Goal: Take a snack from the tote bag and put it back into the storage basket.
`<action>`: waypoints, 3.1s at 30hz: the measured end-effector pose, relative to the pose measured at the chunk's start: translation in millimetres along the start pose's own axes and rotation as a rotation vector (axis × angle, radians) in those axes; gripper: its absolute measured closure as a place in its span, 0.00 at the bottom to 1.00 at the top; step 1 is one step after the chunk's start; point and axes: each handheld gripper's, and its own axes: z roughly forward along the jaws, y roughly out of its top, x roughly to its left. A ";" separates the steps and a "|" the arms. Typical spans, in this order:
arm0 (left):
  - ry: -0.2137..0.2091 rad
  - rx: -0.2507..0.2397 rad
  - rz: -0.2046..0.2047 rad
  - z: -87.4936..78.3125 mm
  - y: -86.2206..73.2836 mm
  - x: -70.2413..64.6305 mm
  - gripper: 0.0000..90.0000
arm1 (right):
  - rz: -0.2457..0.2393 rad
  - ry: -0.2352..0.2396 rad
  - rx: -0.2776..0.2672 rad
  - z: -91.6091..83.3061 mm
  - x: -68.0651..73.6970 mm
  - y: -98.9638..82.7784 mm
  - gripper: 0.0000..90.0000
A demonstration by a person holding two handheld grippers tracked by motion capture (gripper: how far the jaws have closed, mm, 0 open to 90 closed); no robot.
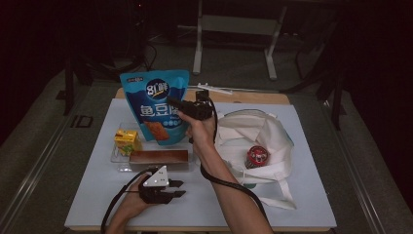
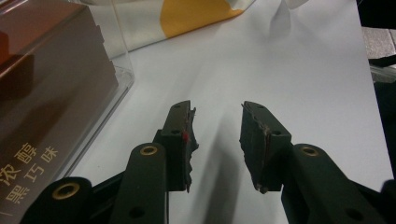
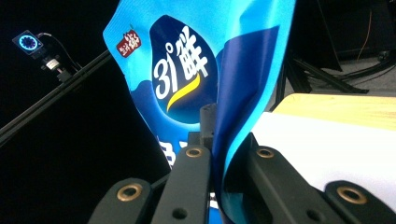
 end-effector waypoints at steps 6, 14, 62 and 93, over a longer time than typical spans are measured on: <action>0.000 -0.002 -0.002 0.0 -0.2 -0.2 0.71 | 0.022 -0.002 -0.012 2.9 -5.4 -5.9 1.00; 0.001 -0.002 -0.001 -0.2 -0.3 -0.4 0.71 | 0.022 -0.015 -0.016 9.3 -8.1 -10.7 1.00; -0.001 0.003 0.000 0.5 -0.1 -0.8 0.70 | -0.312 -0.225 0.382 11.2 -7.6 -26.0 0.66; 0.000 0.007 0.005 1.0 0.1 -1.0 0.70 | -0.263 -0.111 0.415 30.9 -17.9 -37.9 0.83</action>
